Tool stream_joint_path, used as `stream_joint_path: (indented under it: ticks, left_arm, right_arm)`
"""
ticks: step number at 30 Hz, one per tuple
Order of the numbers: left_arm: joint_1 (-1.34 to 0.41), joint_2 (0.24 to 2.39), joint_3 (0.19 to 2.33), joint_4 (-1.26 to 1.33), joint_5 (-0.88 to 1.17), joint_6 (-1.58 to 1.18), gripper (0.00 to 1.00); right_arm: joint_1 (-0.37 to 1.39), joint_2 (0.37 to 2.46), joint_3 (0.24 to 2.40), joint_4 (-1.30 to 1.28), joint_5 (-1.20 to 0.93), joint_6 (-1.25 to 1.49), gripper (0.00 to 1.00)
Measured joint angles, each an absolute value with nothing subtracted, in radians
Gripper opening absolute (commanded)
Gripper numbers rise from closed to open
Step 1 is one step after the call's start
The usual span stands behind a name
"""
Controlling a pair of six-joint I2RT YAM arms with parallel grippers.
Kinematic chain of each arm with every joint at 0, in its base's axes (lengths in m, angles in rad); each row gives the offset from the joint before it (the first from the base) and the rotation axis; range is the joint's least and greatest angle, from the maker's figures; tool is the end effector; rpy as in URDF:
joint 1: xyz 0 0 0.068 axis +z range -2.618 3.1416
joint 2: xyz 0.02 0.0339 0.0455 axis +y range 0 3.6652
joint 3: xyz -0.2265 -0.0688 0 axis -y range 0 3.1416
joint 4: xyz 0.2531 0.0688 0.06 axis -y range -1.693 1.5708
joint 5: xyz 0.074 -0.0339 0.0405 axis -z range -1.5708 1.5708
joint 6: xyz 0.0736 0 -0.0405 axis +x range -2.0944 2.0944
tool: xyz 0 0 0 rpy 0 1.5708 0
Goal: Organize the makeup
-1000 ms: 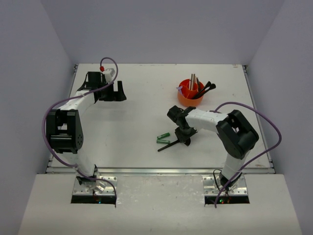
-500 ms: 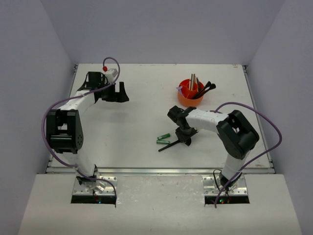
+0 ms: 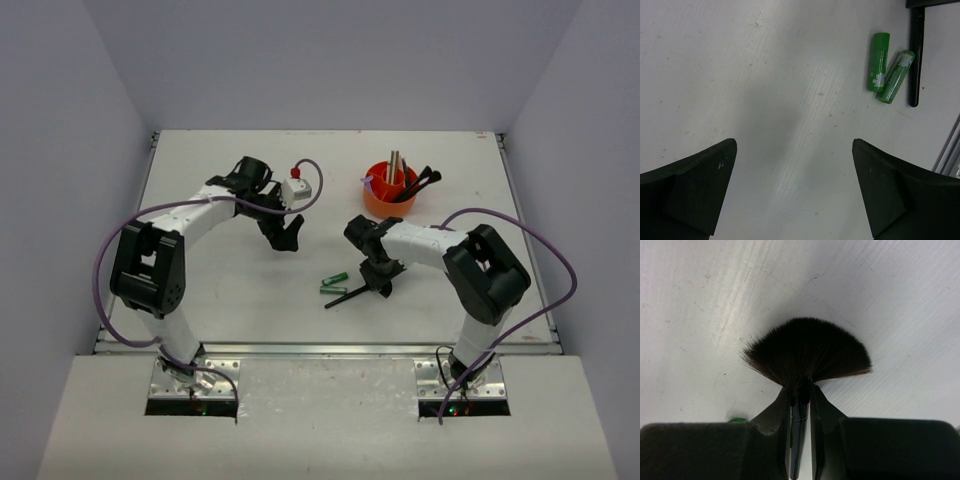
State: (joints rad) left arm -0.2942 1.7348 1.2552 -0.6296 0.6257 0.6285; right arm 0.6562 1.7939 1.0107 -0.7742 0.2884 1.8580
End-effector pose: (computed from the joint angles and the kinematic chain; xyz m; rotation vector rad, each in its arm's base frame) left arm 0.3404 -0.1482 0.1537 1.2847 2.1568 -0.7006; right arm 0.2455 0.1626 0.0538 1.6199 2.3584 -0.1100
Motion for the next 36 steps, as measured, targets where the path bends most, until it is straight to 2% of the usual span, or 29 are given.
stream_joint_path:
  ticks: [7,14,20,26,36]
  left_arm:
    - [-0.389,1.737,1.245,-0.628,0.622,0.673,0.98]
    - [-0.491,1.733,1.133,-0.604,0.605,0.685,1.00]
    - [-0.537,1.668,0.971,-0.455,0.494,0.649,1.00]
    - [-0.559,1.647,0.926,-0.296,0.411,0.566,1.00]
    - [-0.630,1.647,0.869,-0.236,0.426,0.541,1.00]
  right_arm:
    - [0.656,1.794,1.011,-0.774,0.288,1.858,0.00]
    - [0.649,1.794,1.011,-0.775,0.288,1.859,0.00]
    - [0.648,1.792,1.006,-0.768,0.287,1.858,0.00]
    - [0.648,1.786,0.998,-0.762,0.288,1.858,0.00]
    - [0.648,1.782,0.994,-0.760,0.288,1.862,0.00]
